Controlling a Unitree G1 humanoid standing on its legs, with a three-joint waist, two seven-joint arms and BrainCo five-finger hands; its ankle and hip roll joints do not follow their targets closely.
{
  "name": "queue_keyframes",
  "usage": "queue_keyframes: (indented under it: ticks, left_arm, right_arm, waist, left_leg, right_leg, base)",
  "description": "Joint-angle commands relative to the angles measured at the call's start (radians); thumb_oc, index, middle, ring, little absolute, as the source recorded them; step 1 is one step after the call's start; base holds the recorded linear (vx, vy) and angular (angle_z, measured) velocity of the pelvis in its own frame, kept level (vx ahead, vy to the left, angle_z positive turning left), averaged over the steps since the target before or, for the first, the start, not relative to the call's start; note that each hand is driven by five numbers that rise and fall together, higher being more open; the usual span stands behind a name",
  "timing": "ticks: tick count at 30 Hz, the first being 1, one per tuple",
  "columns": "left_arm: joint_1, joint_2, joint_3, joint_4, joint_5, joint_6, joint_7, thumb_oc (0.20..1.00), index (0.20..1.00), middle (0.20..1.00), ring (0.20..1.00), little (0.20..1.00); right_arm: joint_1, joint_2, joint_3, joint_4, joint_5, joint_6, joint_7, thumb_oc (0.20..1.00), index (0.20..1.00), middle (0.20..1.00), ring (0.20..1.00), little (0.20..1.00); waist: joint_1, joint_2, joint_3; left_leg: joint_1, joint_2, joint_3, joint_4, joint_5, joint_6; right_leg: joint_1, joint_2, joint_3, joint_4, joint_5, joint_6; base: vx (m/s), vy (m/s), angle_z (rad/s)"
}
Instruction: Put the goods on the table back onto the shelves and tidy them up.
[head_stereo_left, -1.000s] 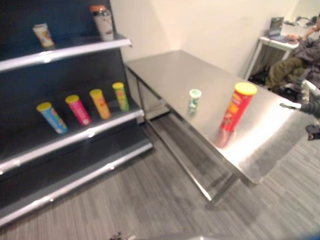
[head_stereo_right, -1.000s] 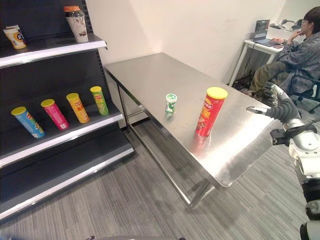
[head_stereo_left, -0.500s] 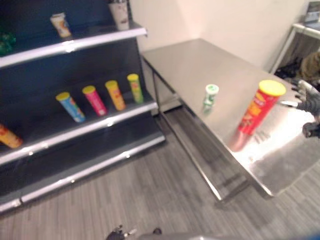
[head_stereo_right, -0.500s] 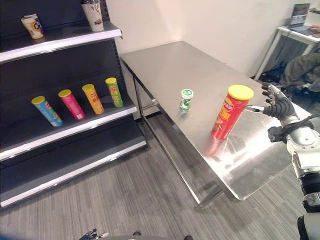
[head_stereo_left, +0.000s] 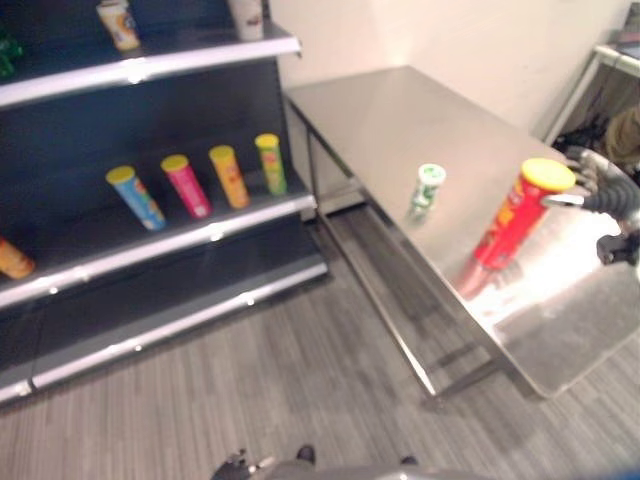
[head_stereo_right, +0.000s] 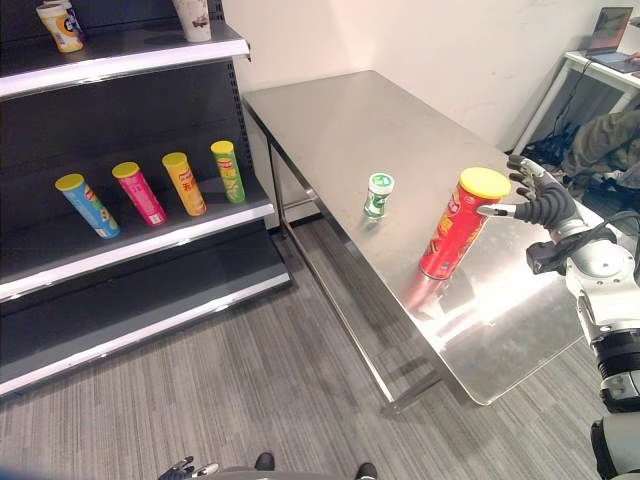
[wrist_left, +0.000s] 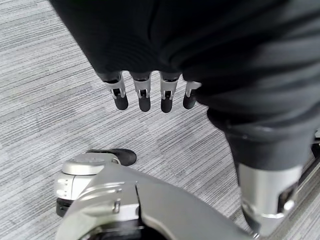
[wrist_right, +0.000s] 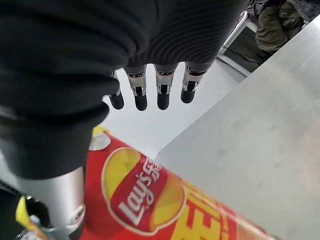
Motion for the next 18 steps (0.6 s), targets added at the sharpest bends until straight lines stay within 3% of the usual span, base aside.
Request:
queue_keyframes:
  ticks: [1, 18]
  left_arm:
    - [-0.040, 0.029, -0.036, 0.000, -0.021, -0.022, -0.009, 1.000, 1.000, 1.000, 1.000, 1.000]
    - [-0.036, 0.027, -0.035, 0.001, -0.015, -0.024, -0.014, 1.000, 1.000, 1.000, 1.000, 1.000]
  right_arm:
    - [-0.083, -0.077, 0.094, -0.055, 0.089, -0.039, 0.041, 1.000, 1.000, 1.000, 1.000, 1.000]
    - [-0.155, -0.109, 0.206, -0.028, 0.043, -0.023, 0.069, 1.000, 1.000, 1.000, 1.000, 1.000]
  waist:
    - [0.035, -0.024, -0.044]
    - [0.036, -0.038, -0.051]
  left_leg:
    - [0.002, 0.025, 0.041, 0.001, -0.040, -0.065]
    - [0.009, 0.026, 0.055, 0.001, -0.046, -0.062]
  right_leg:
    - [0.041, 0.002, 0.036, 0.008, -0.047, 0.023]
    - [0.038, -0.003, 0.046, 0.008, -0.041, 0.027]
  base:
    - [0.00, 0.000, 0.00]
    - [0.00, 0.000, 0.00]
